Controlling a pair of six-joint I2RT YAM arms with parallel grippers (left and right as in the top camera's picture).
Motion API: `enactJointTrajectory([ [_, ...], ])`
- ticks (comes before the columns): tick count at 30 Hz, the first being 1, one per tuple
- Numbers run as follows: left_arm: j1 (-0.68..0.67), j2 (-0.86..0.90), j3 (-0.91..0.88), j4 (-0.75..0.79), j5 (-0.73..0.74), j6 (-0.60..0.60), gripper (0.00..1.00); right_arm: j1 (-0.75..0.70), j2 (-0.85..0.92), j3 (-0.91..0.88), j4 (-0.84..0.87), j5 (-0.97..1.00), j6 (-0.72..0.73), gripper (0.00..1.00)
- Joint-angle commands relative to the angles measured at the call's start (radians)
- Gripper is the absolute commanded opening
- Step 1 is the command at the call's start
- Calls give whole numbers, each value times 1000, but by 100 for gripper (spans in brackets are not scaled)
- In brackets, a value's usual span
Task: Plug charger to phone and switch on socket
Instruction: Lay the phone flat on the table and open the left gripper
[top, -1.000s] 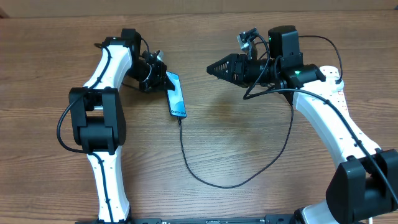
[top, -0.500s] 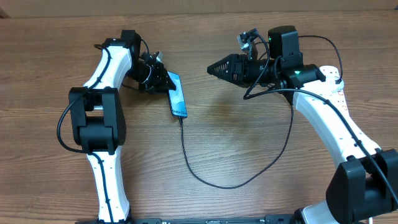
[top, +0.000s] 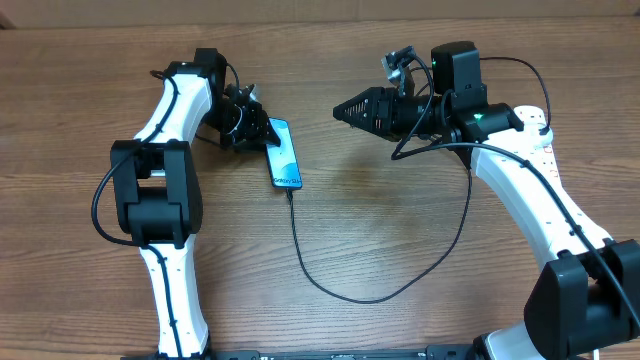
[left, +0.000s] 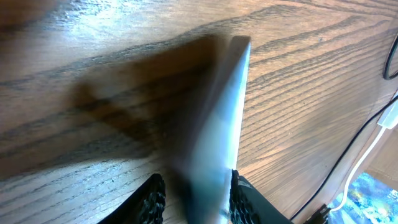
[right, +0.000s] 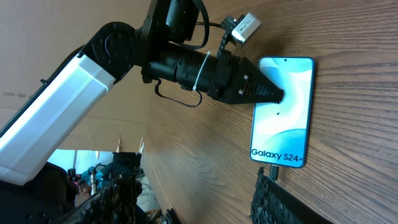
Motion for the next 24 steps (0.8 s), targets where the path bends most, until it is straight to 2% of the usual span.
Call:
enactJointTrajectory([
  [1,5,-6,-3,-1,5,4,36,-3,-17,16,2,6,-8,62],
  [18,6,-6,-1,16,-18,-15,33,-3,-17,16,-6,12,-8,61],
  [24,24,-28,111,-45,-19,-10,36,-5,-17,22,-96,138,-58,58],
])
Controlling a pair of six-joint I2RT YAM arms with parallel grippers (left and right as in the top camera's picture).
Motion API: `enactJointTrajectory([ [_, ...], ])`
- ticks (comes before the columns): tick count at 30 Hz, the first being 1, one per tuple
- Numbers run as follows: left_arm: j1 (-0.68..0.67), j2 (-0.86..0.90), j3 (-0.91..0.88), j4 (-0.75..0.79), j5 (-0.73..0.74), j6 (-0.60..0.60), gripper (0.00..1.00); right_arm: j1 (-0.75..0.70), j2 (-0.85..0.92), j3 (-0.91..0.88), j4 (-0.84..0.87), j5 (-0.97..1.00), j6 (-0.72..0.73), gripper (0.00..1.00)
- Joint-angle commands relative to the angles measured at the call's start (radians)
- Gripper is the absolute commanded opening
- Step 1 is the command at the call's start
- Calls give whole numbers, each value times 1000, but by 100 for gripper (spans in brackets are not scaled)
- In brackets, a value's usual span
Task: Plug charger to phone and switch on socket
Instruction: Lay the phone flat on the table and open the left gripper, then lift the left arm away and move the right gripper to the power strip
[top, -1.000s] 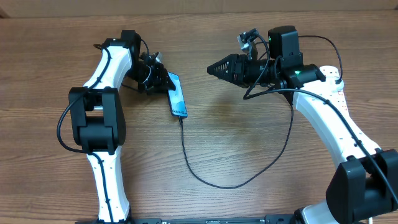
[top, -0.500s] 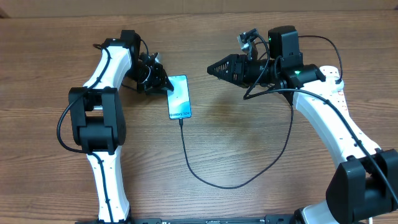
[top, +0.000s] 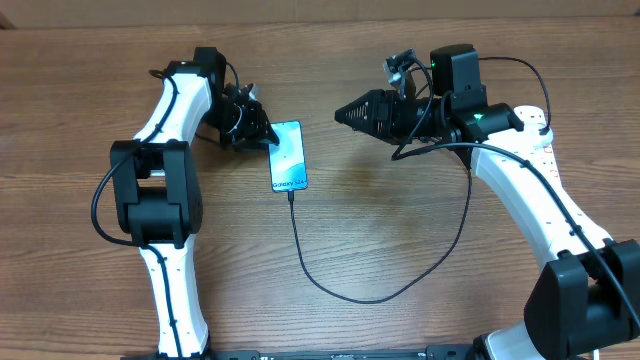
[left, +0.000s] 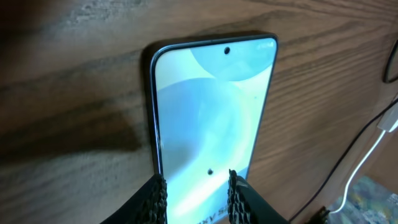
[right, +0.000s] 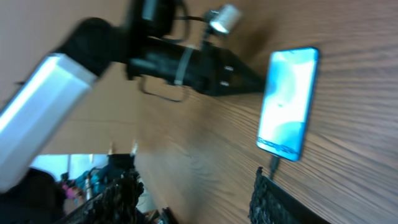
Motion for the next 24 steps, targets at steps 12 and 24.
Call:
enactJointTrajectory([
  [12,24,-211,543,-197,-81,16,41,-112,-17,233,-412,460,-130,36],
  [24,24,-333,584,-209,-168,16,100,-446,-15,341,-535,499,-151,4],
])
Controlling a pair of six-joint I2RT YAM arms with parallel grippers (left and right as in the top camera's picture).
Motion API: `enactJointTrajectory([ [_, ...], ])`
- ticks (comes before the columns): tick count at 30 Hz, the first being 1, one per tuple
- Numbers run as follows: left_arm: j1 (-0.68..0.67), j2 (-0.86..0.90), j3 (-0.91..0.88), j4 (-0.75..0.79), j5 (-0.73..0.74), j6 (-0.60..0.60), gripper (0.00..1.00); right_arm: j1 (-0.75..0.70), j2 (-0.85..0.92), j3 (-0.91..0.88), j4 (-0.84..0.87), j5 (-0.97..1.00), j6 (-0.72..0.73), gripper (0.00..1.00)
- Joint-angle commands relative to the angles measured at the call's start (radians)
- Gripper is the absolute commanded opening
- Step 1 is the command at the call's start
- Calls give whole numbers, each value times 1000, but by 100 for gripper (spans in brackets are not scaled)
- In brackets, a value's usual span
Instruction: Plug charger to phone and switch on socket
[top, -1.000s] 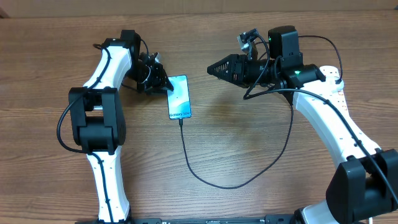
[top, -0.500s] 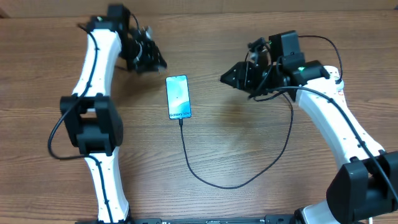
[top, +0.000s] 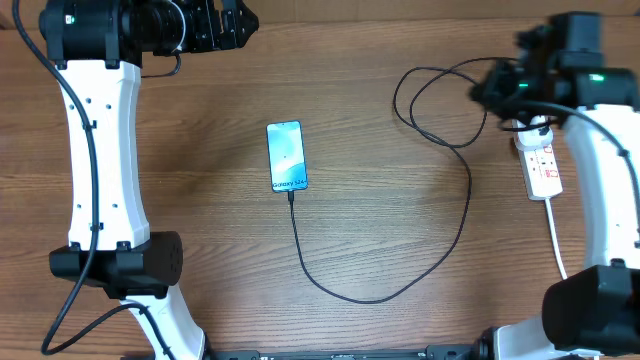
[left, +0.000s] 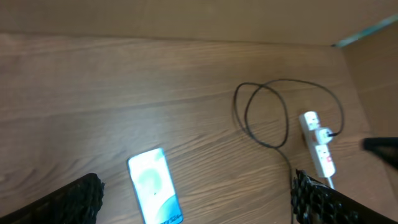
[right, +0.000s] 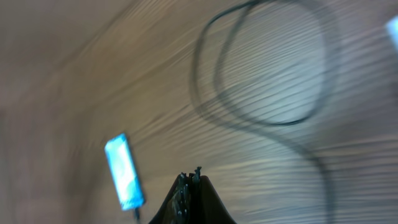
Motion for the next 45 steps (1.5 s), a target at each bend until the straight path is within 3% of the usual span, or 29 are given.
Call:
enactJointTrajectory([
  [1,3,16,2,-13,-71,12,100,-123,-13,25,1,24,-9,4],
  [14,3,16,2,-13,-113,12,100,-394,119,23,16,24,-10,4],
  [31,3,16,2,-13,-113,12,100,-430,335,21,76,97,-6,4],
  [45,3,16,2,-13,-113,12,100,-439,403,21,107,129,31,4],
])
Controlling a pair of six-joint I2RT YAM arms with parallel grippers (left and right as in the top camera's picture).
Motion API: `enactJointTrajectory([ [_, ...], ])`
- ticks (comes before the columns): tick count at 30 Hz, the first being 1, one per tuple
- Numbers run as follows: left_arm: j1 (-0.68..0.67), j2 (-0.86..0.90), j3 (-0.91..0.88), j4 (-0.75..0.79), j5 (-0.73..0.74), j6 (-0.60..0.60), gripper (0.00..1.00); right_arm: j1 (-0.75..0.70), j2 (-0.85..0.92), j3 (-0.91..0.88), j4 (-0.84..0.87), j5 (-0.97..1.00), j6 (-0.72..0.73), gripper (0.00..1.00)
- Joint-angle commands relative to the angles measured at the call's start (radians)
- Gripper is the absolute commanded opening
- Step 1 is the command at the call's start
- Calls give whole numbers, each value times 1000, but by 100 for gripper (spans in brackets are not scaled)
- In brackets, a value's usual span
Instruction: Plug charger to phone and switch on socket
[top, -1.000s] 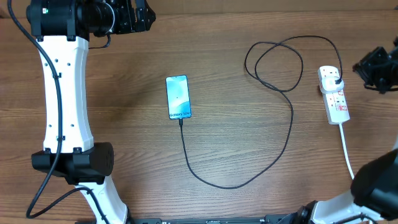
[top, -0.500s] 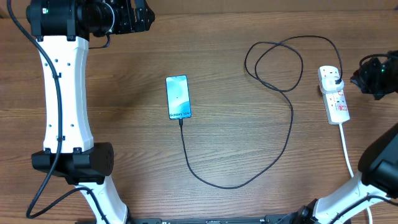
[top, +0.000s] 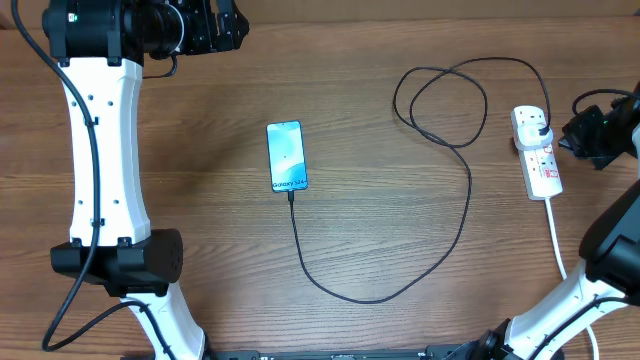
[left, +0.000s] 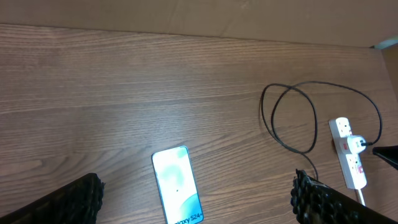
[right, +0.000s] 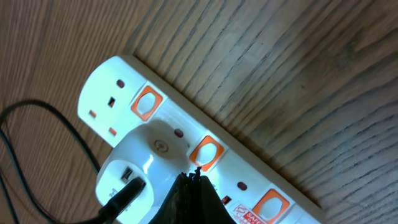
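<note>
The phone (top: 286, 155) lies flat, screen lit, in the middle of the table, with the black charger cable (top: 460, 230) plugged into its near end. The cable loops right to a white adapter (top: 533, 125) seated in the white power strip (top: 540, 160). My right gripper (top: 572, 132) is shut and comes in from the right; its tip (right: 194, 177) rests on the strip at the orange switch (right: 206, 152) beside the adapter (right: 134, 171). My left gripper (top: 235, 25) hangs high at the far left, open wide and holding nothing, over the phone (left: 178, 186).
The cable makes a double loop (top: 440, 95) on the table left of the strip. The strip's own white lead (top: 555, 235) runs toward the near edge. A cardboard wall (left: 186, 15) borders the far side of the wooden table (top: 180, 200).
My right gripper has gone from above the cable loop, by the strip's far end, to the strip's right side, with its shut tip on the switch beside the adapter. The left arm barely shifted.
At first my left gripper held the phone tilted on its edge, cable plugged in, with the right gripper shut close by. Then the phone lay flat. Later both arms were far from it, the left open at the far left. Now the right touches the strip.
</note>
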Motion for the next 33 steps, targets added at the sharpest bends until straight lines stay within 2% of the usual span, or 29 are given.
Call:
enactJointTrajectory([
  [1,3,6,2,1,-6,12,100,-6,11,21,12,11,8,4],
  [33,3,6,2,1,-6,12,100,3,80,-16,65,3,21,4],
])
